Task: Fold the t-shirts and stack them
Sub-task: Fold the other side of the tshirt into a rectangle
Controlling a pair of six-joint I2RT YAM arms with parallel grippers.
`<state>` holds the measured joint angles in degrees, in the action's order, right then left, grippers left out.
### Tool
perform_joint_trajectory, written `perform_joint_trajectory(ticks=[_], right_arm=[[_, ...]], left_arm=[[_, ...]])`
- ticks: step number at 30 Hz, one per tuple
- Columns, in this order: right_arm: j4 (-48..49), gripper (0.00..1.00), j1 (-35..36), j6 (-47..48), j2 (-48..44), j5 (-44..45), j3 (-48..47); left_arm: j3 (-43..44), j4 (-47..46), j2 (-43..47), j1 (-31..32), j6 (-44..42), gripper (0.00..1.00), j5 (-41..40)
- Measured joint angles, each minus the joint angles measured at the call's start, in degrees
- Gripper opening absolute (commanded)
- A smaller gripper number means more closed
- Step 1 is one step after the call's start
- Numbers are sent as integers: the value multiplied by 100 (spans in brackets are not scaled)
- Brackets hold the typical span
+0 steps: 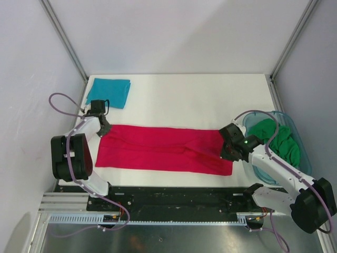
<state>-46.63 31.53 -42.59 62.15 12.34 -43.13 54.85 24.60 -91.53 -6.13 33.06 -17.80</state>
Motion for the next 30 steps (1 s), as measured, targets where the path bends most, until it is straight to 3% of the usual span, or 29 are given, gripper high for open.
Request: perform_joint_trajectory(ticks=[20, 23, 27, 30], right_arm=[[-146, 0, -337, 13, -538, -76, -28], [-160, 0, -337, 13, -538, -79, -28], [-153, 0, -293, 13, -514, -81, -28], [-144, 0, -234, 15, -450, -101, -28]], left_arm=[[-2, 280, 315, -9, 120, 0, -225], [-11, 293, 315, -13, 151, 12, -258], [-63, 304, 315, -22, 133, 56, -258], [-76, 313, 317, -28, 184, 64, -256]])
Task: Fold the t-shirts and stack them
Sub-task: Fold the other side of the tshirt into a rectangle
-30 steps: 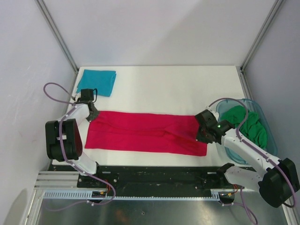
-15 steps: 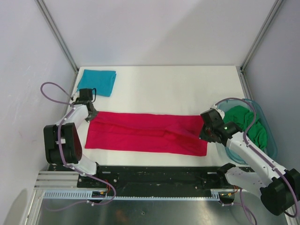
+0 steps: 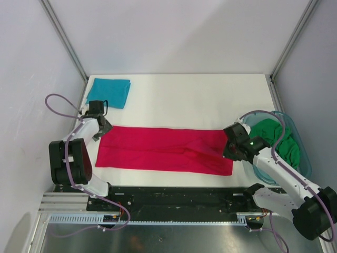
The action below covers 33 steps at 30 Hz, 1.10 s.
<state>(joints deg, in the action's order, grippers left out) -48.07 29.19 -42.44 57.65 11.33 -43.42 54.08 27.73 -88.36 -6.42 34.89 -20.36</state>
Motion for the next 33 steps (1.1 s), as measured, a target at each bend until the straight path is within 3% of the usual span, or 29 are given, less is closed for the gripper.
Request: perform_joint_trajectory(ticks=[3, 7, 15, 20, 28, 33], right_arm=[[22, 0, 55, 0, 76, -31, 2], [109, 0, 140, 4, 151, -68, 11], [409, 0, 236, 120, 326, -138, 42], [570, 3, 295, 199, 505, -179, 52], [645, 39, 424, 205, 553, -221, 317], [667, 44, 435, 210, 149, -214, 293]], left_arm=[[0, -2, 39, -13, 4, 59, 4], [66, 13, 15, -39, -44, 44, 72], [649, -57, -638, -48, -92, 27, 380], [730, -61, -850, -48, -92, 26, 527], [732, -57, -905, -48, -103, 32, 734], [732, -59, -903, -46, -177, 38, 979]])
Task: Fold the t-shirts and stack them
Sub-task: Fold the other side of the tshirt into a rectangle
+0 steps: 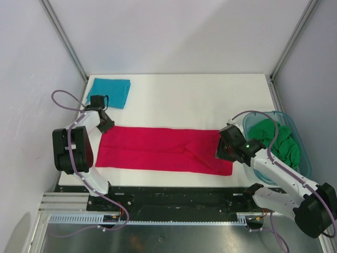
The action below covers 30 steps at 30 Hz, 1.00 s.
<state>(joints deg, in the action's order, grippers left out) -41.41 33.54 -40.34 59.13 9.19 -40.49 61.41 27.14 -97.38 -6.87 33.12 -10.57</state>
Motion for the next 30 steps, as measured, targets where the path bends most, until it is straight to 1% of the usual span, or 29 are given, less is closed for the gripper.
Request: perform_joint_trajectory(ticks=[2, 4, 7, 12, 18, 26, 30], right_arm=[[66, 44, 0, 9, -26, 44, -96], [262, 43, 0, 52, 151, 101, -247], [702, 43, 0, 157, 654, 195, -435], [1512, 43, 0, 363, 1606, 238, -466], [2317, 44, 0, 640, 2479, 210, -612], [3010, 45, 0, 929, 3049, 46, -756], [3150, 43, 0, 1003, 3189, -61, -804]], left_arm=[[0, 0, 9, 24, -37, 39, 101], [0, 0, 33, 68, -72, 39, 212], [-2, 0, 87, 177, -138, 39, 352], [-2, -2, 157, 345, -223, 39, 551], [-2, 0, 201, 378, -280, 39, 688], [-2, 0, 247, 376, -319, 38, 789], [-2, 0, 249, 376, -319, 37, 800]])
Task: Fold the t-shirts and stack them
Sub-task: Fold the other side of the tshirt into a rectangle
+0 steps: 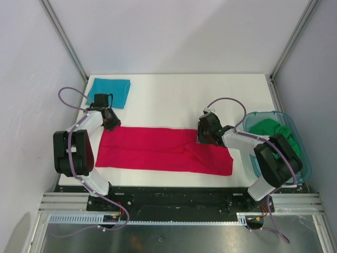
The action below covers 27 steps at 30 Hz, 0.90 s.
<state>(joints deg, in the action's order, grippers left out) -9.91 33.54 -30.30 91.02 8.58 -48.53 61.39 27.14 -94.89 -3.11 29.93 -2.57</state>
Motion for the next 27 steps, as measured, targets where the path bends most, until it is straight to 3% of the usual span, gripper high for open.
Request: perform_joint_trajectory(ticks=[12, 17, 27], right_arm=[[28, 6, 9, 24, 48, -203, -15], [-52, 1, 63, -15, -31, -208, -15], [-393, 0, 566, -142, -695, -221, -15]], left_arm=[[2, 0, 0, 0, 2, 36, 2], [0, 0, 0, 0, 2, 36, 2], [0, 0, 0, 2, 2, 36, 28]])
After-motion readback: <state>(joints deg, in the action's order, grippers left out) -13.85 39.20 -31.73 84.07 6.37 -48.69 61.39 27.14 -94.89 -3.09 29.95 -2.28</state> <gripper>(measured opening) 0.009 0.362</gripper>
